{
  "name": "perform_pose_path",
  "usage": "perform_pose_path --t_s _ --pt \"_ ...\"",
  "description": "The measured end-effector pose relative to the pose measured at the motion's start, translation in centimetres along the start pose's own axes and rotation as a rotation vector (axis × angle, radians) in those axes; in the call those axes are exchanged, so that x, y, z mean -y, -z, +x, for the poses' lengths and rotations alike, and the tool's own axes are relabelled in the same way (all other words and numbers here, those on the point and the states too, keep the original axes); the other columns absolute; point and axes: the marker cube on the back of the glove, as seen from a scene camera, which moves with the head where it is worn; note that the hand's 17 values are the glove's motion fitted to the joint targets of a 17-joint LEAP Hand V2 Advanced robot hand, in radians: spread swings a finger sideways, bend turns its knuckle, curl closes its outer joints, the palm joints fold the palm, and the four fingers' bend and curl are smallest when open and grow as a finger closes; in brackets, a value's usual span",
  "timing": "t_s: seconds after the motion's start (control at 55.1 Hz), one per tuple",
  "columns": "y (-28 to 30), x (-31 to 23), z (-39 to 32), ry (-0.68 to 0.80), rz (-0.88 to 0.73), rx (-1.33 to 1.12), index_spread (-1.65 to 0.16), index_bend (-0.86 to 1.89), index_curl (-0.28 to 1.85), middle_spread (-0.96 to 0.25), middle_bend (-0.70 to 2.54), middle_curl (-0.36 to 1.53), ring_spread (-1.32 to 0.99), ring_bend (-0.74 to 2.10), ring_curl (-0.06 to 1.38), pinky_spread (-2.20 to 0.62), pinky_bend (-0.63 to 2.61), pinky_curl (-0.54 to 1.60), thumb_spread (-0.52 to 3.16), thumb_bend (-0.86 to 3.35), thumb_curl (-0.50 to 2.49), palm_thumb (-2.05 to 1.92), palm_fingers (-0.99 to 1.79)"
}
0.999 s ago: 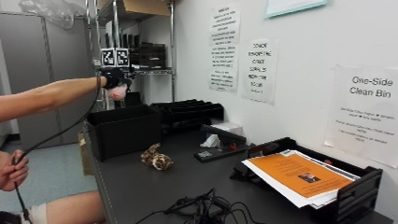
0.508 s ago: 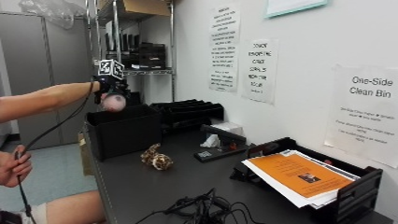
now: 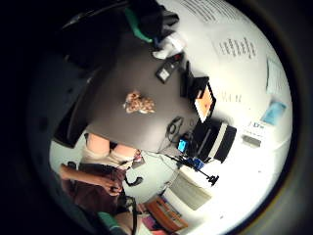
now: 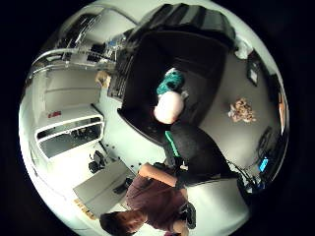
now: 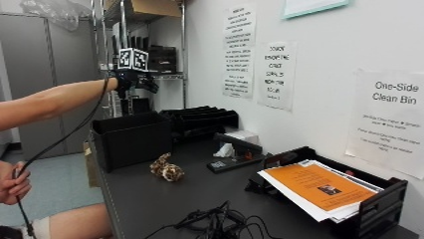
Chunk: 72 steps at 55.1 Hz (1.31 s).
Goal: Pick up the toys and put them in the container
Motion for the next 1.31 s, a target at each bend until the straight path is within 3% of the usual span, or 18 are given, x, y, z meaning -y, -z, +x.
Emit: perform_pose_path --t_s 0.145,0.345,0.472,0.617,0.726,0.799,0.89,0.999,1.017,1.035,1.053,1.09,1.198,1.307 --pt "-1.9 -0.9 5.8 -0.075 -0.019 0.000 -0.15 0.05 0.28 0.08 0.13 0.36 0.04 0.34 0.42 0.07 1.06 0.38 1.27 -0.02 0.46 0.06 -0.27" --pt "-10.6 -0.3 12.2 -0.088 -0.136 0.059 -0.16 0.07 0.23 0.06 0.14 0.33 0.03 0.31 0.41 0.06 0.91 0.34 1.30 -0.01 0.41 0.08 -0.28" --pt "-18.2 2.4 13.1 -0.078 -0.135 0.170 -0.17 0.07 0.20 0.05 0.14 0.31 0.03 0.27 0.40 0.07 0.89 0.33 1.31 0.00 0.40 0.11 -0.25" --pt "-28.3 3.2 15.8 -0.100 -0.301 0.154 -0.18 0.09 0.20 0.03 0.14 0.30 0.02 0.19 0.39 0.07 0.87 0.33 1.32 0.00 0.39 0.16 -0.26" --pt "-32.6 4.2 16.9 -0.106 -0.188 0.106 -0.20 0.12 0.20 0.02 0.13 0.28 0.02 0.16 0.36 0.08 0.83 0.32 1.28 -0.02 0.37 0.15 -0.26" --pt "-33.1 4.7 17.3 -0.122 0.023 0.155 -0.22 0.24 0.25 0.00 0.17 0.29 0.01 0.16 0.35 0.07 0.78 0.31 1.26 -0.02 0.37 0.14 -0.05" --pt "-33.4 4.7 17.4 -0.143 0.121 0.213 -0.24 0.48 0.30 -0.10 0.40 0.36 -0.10 0.25 0.35 0.02 0.62 0.24 1.27 0.00 0.37 0.18 0.54" --pt "-32.9 4.7 17.2 -0.151 0.143 0.170 -0.25 0.63 0.37 -0.18 0.61 0.45 -0.22 0.50 0.42 -0.09 0.51 0.22 1.25 0.09 0.45 0.39 0.96" --pt "-32.8 4.7 17.1 -0.150 0.136 0.160 -0.25 0.64 0.38 -0.19 0.61 0.46 -0.24 0.48 0.41 -0.09 0.49 0.21 1.26 0.09 0.44 0.38 0.89" --pt "-32.7 4.7 17.0 -0.149 0.123 0.153 -0.25 0.71 0.43 -0.20 0.66 0.49 -0.26 0.61 0.48 -0.12 0.51 0.24 1.20 0.10 0.47 0.43 1.06" --pt "-32.5 4.7 16.9 -0.148 0.101 0.150 -0.26 0.68 0.42 -0.21 0.66 0.49 -0.27 0.60 0.47 -0.12 0.48 0.22 1.19 0.10 0.48 0.43 0.98" --pt "-32.2 4.6 16.8 -0.143 0.037 0.161 -0.26 0.81 0.48 -0.21 0.75 0.54 -0.30 0.68 0.51 -0.16 0.54 0.25 1.13 0.11 0.51 0.49 1.22" --pt "-30.1 4.3 16.4 -0.131 -0.087 0.191 -0.24 1.00 0.60 -0.22 0.93 0.63 -0.36 0.84 0.61 -0.21 0.65 0.31 1.00 0.11 0.59 0.53 1.26" --pt "-24.9 3.8 16.6 -0.142 -0.041 0.172 -0.23 1.13 0.69 -0.23 1.05 0.70 -0.40 0.94 0.67 -0.24 0.72 0.36 0.91 0.11 0.65 0.56 1.18"
